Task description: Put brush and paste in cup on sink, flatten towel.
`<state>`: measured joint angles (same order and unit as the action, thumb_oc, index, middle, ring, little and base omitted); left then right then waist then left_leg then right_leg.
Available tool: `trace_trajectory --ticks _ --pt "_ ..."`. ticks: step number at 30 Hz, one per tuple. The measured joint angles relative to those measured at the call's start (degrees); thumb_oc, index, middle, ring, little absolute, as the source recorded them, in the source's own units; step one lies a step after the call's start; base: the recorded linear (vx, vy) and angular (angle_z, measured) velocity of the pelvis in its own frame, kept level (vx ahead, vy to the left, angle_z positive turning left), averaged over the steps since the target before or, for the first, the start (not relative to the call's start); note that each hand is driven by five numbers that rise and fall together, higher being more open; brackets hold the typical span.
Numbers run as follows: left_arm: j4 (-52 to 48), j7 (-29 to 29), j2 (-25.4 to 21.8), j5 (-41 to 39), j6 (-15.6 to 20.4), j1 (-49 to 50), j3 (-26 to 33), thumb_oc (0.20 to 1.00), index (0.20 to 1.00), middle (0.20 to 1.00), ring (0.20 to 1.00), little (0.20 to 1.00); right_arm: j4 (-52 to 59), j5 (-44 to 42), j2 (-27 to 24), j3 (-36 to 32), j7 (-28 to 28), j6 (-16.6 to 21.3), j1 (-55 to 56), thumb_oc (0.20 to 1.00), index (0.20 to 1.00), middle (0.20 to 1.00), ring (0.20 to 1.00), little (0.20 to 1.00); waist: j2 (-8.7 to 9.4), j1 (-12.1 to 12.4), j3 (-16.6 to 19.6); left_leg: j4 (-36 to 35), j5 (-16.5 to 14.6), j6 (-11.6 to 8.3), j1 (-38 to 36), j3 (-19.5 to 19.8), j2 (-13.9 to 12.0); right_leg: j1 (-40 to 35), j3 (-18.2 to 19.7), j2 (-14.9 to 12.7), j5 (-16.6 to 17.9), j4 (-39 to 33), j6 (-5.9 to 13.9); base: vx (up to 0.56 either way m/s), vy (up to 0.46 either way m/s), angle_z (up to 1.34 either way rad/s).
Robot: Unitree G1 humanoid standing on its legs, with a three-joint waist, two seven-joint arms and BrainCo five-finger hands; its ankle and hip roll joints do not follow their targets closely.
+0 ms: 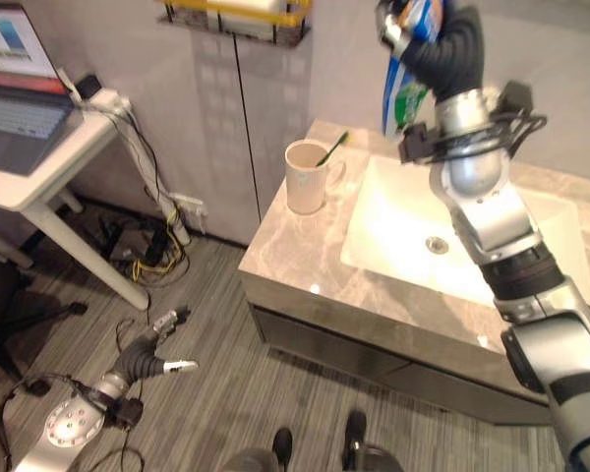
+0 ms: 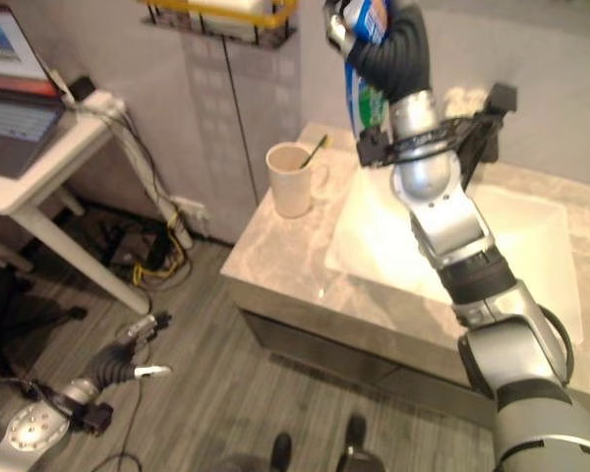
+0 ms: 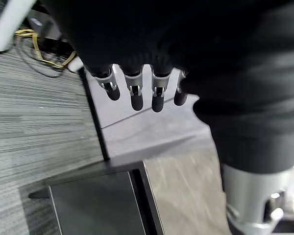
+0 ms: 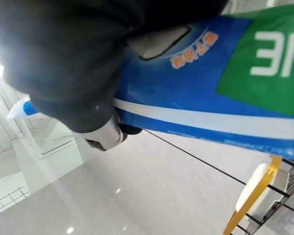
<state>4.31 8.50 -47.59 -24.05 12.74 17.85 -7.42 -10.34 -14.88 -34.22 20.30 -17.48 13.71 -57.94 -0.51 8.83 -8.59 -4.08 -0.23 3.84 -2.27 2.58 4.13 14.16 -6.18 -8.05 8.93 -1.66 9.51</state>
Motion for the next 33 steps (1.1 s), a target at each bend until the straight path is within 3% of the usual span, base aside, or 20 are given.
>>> trace_trajectory --ticks 2,3,4,5,9,17,23,33 --pt "2.4 0.1 1.8 -0.8 -0.7 -1.0 0.0 1.000 1.000 1.000 1.000 1.000 0.0 0.0 -0.9 -0.1 -0.1 0.0 -0.1 0.200 0.200 0.200 0.200 0.200 -0.26 -0.6 -0.2 -0.1 -0.5 -0.58 -1.0 2.0 0.0 -1.0 1.6 0.0 2.7 -2.3 -0.25 0.10 -0.105 0.71" --pt "2.8 0.5 3.5 -1.0 -1.3 -0.7 0.5 1.000 1.000 1.000 1.000 1.000 -0.1 0.0 -1.8 -0.2 0.1 -0.2 0.3 0.200 0.200 0.200 0.200 0.200 0.54 -1.1 0.2 -0.3 -1.2 -1.61 -2.6 4.0 0.6 -2.8 1.2 -0.5 4.1 -2.2 -0.94 0.15 -0.150 0.87" --pt "2.7 0.7 5.3 -1.7 -1.3 0.2 1.5 1.000 1.000 1.000 1.000 1.000 -0.1 0.0 -2.0 -0.1 0.2 -0.3 0.5 0.200 0.200 0.200 0.200 0.200 1.34 -1.2 0.7 -0.4 -2.0 -2.70 -3.7 4.9 1.3 -4.6 1.3 -0.3 4.4 -2.8 -4.55 0.16 -0.109 0.54" --pt "2.7 0.7 6.7 -2.2 -1.5 1.2 1.4 1.000 1.000 1.000 1.000 1.000 0.1 0.0 -2.0 -0.2 0.3 -0.4 0.2 0.200 0.200 0.200 0.200 0.200 0.54 -0.1 1.1 -0.4 -2.6 -3.27 -3.9 4.5 0.5 -5.0 1.5 0.6 4.8 -3.3 -4.78 0.11 -0.102 0.05" --pt "2.0 1.0 7.4 -2.5 -2.2 3.4 1.2 1.000 1.000 1.000 1.000 1.000 -0.1 -0.1 -2.8 -0.5 0.3 -0.7 -0.3 0.200 0.200 0.200 0.200 0.200 0.09 -0.3 1.3 -0.1 -3.5 -5.06 -3.8 4.4 -3.4 -5.2 0.8 4.2 3.7 -3.3 -6.89 0.10 -0.097 -0.08" --pt "1.1 1.6 7.7 -3.1 -3.1 0.6 -0.1 1.000 1.000 1.000 1.000 1.000 -1.7 -0.2 -1.5 -0.5 1.1 -1.0 -0.3 0.200 0.200 0.200 0.200 0.200 0.55 -0.2 1.6 -0.6 -4.5 -6.66 -3.5 4.9 -5.6 -5.2 -0.6 5.9 2.4 -3.3 -7.53 0.05 -0.059 0.03" --pt "0.5 1.7 7.7 -4.7 -4.2 2.8 -0.4 1.000 1.000 1.000 1.000 1.000 -1.8 -0.3 1.6 -0.5 1.3 -1.0 -0.5 0.200 0.200 0.200 0.200 0.200 2.51 0.3 2.9 -0.1 -4.1 -7.20 -1.5 6.3 -5.5 -3.7 -1.6 5.8 2.5 -3.3 -7.74 0.02 -0.014 0.12" --pt "0.3 1.2 7.9 -4.8 -4.3 2.5 -0.6 1.000 1.000 1.000 1.000 1.000 -3.2 -2.5 4.8 0.0 1.0 -1.0 -1.2 0.200 0.200 0.200 0.200 0.200 2.57 1.4 4.1 0.0 -3.8 -7.58 0.2 7.8 -5.5 -3.2 -3.0 5.2 2.9 -3.3 -8.35 0.00 -0.008 0.07"
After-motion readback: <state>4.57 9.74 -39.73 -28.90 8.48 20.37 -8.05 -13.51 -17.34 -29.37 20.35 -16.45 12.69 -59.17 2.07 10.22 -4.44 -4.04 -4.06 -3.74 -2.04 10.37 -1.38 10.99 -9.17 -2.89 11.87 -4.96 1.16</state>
